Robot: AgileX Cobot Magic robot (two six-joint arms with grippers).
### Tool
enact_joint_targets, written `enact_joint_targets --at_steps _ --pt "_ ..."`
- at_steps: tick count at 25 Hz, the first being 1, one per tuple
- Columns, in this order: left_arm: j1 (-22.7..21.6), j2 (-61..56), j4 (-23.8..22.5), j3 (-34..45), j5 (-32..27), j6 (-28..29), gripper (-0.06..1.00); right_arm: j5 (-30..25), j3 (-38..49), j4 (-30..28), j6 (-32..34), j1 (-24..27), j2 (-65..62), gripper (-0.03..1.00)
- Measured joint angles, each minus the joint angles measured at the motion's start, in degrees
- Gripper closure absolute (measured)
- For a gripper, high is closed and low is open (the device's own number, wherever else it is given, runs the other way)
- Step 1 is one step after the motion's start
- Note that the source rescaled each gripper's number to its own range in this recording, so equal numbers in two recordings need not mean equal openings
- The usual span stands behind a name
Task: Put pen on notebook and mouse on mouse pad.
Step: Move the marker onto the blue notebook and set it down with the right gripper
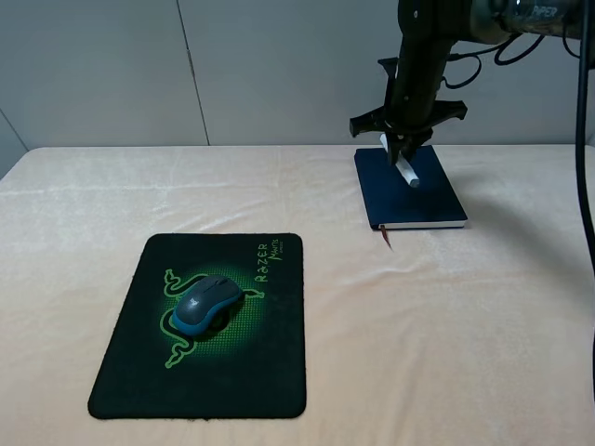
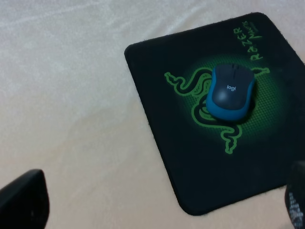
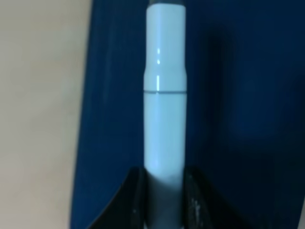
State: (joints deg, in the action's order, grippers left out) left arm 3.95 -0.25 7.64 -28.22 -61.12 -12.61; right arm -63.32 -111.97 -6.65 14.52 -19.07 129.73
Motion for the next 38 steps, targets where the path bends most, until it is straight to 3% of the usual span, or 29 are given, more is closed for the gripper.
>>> enact_joint_targets --at_steps 13,29,31,33,34,35,38 --pt "0.0 0.0 0.0 0.0 0.0 0.0 -0.06 12.1 9.0 2.1 -1.4 4.4 0.1 0.97" --pt "0.0 0.0 0.0 0.0 0.0 0.0 -0.06 12.4 9.1 -0.5 -0.8 4.8 0.1 0.96" --pt "0.0 0.0 0.0 0.0 0.0 0.0 -0.06 12.4 9.1 -0.5 -0.8 4.8 0.1 0.83" --pt "0.0 0.0 0.0 0.0 0.0 0.0 -0.06 12.4 9.1 -0.5 -0.8 4.8 0.1 0.50" --pt "0.0 0.0 0.0 0.0 0.0 0.0 -0.06 12.4 9.1 -0.5 -0.8 4.8 0.1 0.29" --pt "0.0 0.0 0.0 0.0 0.0 0.0 -0.06 12.4 9.1 -0.5 -0.9 4.8 0.1 0.16" --pt "0.0 0.0 0.0 0.0 0.0 0.0 -0.06 12.4 9.1 -0.5 -1.5 4.8 0.1 0.01"
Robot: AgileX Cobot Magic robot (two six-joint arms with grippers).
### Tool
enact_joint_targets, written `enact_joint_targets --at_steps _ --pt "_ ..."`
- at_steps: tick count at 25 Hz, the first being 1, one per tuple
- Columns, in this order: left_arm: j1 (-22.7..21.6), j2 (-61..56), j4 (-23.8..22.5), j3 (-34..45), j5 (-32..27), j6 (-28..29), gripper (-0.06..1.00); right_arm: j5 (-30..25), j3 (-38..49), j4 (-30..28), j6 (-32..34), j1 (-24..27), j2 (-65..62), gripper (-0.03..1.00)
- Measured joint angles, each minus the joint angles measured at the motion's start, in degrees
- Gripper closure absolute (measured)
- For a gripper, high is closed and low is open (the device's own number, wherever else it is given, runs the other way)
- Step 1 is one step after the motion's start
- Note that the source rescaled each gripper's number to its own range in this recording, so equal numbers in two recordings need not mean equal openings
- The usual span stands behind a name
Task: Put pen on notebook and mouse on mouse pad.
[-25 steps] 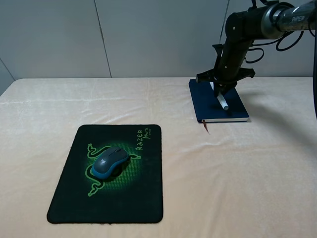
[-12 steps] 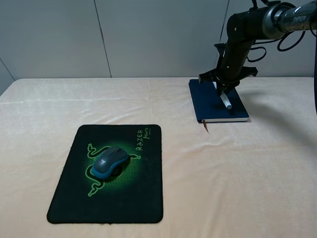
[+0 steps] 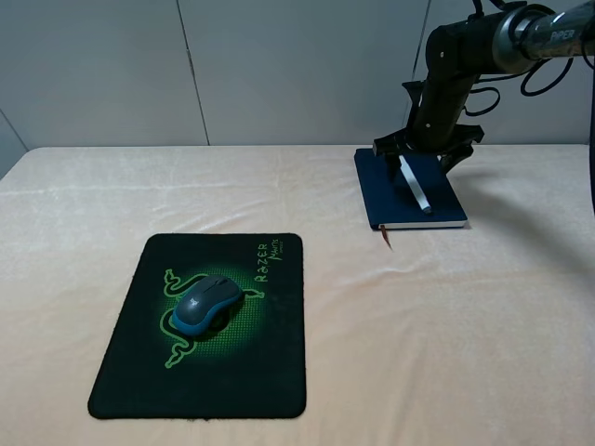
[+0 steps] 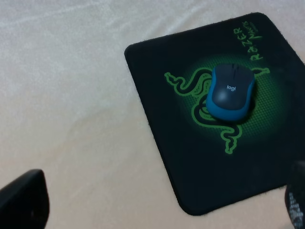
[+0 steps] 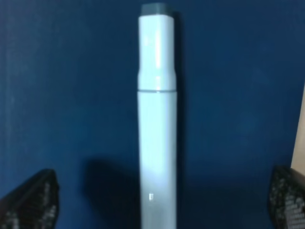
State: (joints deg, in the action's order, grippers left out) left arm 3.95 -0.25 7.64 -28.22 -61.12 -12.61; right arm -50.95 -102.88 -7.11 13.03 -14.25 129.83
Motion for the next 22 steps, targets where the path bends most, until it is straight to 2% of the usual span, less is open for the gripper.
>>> enact_joint_targets --at_steps 5,13,22 --pt "0.0 0.0 0.0 0.0 0.0 0.0 -0.06 0.0 0.0 0.0 -0.5 0.0 -0.1 -0.03" --pt "0.0 0.0 0.0 0.0 0.0 0.0 -0.06 -0.7 0.0 0.6 -1.4 0.0 -0.2 -0.03" --pt "0.0 0.0 0.0 0.0 0.0 0.0 -0.06 -7.4 0.0 1.1 -4.5 0.0 -5.6 -0.03"
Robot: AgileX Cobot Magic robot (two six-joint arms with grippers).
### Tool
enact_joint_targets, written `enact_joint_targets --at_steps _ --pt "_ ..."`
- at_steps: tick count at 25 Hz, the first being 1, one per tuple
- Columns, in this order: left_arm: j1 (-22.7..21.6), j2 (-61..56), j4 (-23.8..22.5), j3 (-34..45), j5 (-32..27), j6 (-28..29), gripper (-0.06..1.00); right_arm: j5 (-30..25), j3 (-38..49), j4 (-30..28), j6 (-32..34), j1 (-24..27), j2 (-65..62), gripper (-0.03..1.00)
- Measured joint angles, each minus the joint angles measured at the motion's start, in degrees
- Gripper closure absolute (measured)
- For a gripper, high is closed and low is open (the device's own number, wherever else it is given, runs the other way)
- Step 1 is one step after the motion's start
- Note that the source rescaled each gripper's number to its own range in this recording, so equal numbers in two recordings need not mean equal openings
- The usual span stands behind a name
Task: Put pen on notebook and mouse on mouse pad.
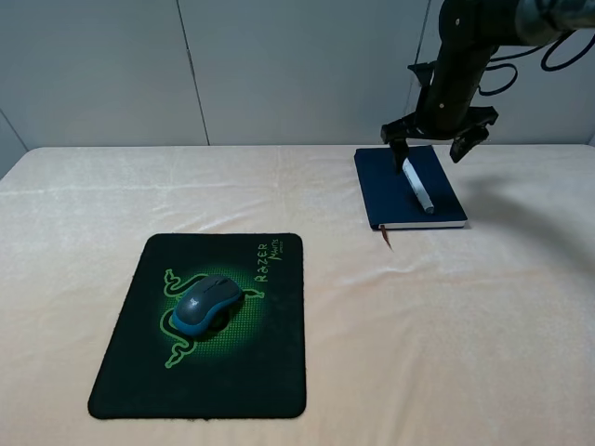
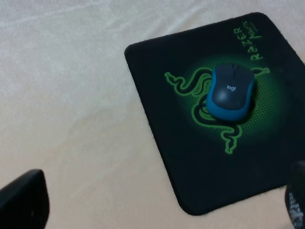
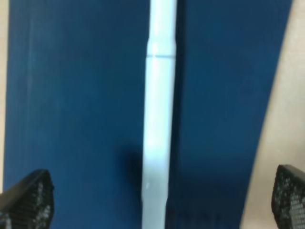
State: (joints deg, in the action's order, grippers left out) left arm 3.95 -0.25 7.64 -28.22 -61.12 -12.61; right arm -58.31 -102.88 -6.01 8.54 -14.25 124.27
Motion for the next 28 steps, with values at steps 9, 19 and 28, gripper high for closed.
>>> enact_joint_targets --at_steps 9,19,28 --pt "0.0 0.0 0.0 0.0 0.0 0.0 -0.06 -10.9 0.3 1.0 -1.9 0.0 -7.0 -0.03" --pt "0.0 0.0 0.0 0.0 0.0 0.0 -0.06 -11.0 14.5 3.9 -3.7 0.0 -23.5 -0.03" --pt "0.0 0.0 0.0 0.0 0.0 0.0 -0.06 -11.2 30.1 5.4 -3.9 0.0 -46.2 -0.03"
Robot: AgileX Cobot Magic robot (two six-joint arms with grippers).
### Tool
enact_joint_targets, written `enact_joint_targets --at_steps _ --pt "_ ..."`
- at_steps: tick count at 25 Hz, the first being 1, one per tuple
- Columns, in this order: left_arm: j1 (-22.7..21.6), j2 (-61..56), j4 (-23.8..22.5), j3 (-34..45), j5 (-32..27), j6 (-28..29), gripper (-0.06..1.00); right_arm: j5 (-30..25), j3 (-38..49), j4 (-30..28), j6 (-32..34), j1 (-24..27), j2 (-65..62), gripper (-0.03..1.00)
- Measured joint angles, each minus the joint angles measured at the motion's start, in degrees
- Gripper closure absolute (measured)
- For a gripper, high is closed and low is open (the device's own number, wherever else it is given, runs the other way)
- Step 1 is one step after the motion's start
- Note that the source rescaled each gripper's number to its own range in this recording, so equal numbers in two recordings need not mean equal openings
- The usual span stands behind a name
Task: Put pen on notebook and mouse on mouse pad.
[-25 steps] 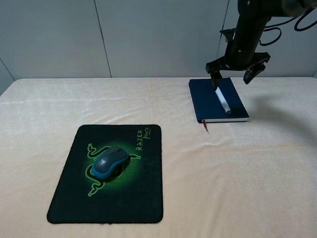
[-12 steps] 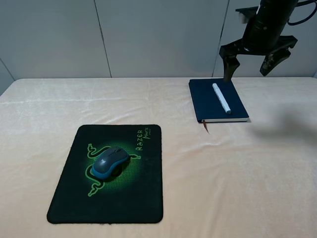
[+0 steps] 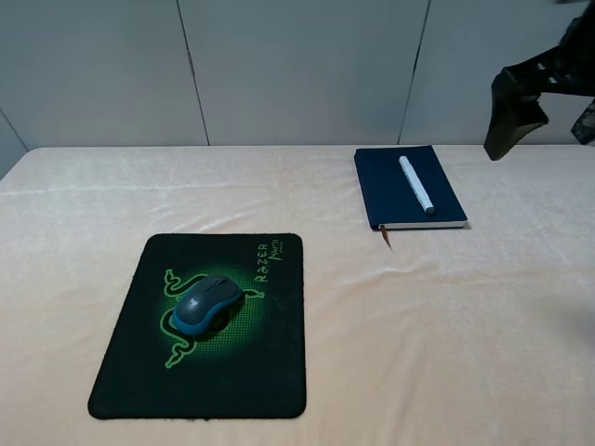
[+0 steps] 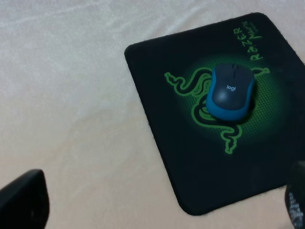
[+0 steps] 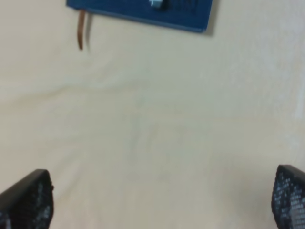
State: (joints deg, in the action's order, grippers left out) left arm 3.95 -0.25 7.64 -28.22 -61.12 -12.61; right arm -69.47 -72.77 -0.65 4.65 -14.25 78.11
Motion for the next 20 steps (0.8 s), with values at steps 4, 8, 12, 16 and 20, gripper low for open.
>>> enact_joint_targets --at_steps 4,8,12,16,20 --pt "0.0 0.0 0.0 0.0 0.0 0.0 -0.06 -0.1 6.4 3.0 0.0 0.0 -10.4 -0.03" --pt "0.0 0.0 0.0 0.0 0.0 0.0 -0.06 -0.1 13.2 5.2 0.0 0.0 -21.0 -0.03" --pt "0.0 0.0 0.0 0.0 0.0 0.0 -0.06 -0.2 19.4 5.6 0.0 0.0 -32.3 -0.03" --pt "0.0 0.0 0.0 0.0 0.0 0.0 -0.06 -0.3 24.4 5.6 0.0 0.0 -44.3 -0.03" --pt "0.0 0.0 0.0 0.0 0.0 0.0 -0.06 -0.3 28.7 5.6 0.0 0.3 -55.4 -0.03"
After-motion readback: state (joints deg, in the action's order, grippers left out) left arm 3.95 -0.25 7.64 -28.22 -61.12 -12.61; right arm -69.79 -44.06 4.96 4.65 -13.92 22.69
